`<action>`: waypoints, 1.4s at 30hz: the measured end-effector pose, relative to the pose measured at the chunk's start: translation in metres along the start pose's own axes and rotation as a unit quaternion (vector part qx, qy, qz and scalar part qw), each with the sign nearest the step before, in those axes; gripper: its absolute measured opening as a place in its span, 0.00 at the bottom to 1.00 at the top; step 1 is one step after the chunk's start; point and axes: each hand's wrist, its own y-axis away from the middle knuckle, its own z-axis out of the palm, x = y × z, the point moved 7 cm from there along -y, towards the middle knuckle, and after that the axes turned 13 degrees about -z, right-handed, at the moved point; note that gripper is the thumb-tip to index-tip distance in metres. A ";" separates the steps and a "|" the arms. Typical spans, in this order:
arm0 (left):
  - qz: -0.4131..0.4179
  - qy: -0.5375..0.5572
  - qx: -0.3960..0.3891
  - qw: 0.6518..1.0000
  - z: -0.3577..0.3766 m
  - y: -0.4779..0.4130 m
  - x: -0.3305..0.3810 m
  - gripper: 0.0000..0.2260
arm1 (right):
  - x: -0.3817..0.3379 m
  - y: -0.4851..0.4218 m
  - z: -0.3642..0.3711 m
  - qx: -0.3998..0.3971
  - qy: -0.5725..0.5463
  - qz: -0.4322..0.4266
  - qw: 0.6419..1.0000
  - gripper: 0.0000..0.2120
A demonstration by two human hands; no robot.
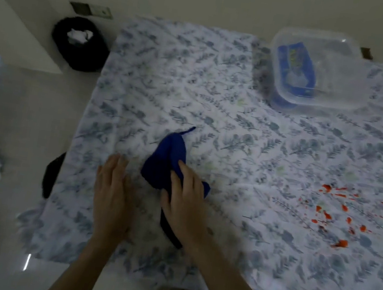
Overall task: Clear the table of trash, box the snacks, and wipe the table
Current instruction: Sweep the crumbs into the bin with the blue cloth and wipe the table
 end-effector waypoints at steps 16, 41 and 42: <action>-0.065 -0.035 0.005 0.997 -0.024 -0.018 -0.063 0.18 | 0.043 0.003 -0.031 -0.006 0.078 0.035 0.996 0.24; -0.296 0.140 -0.004 0.945 -0.054 0.004 -0.137 0.33 | -0.153 -0.137 0.100 0.005 0.079 0.016 0.997 0.25; -0.303 0.159 -0.014 0.939 -0.052 0.005 -0.138 0.37 | -0.156 -0.142 0.104 0.009 0.078 0.010 0.997 0.25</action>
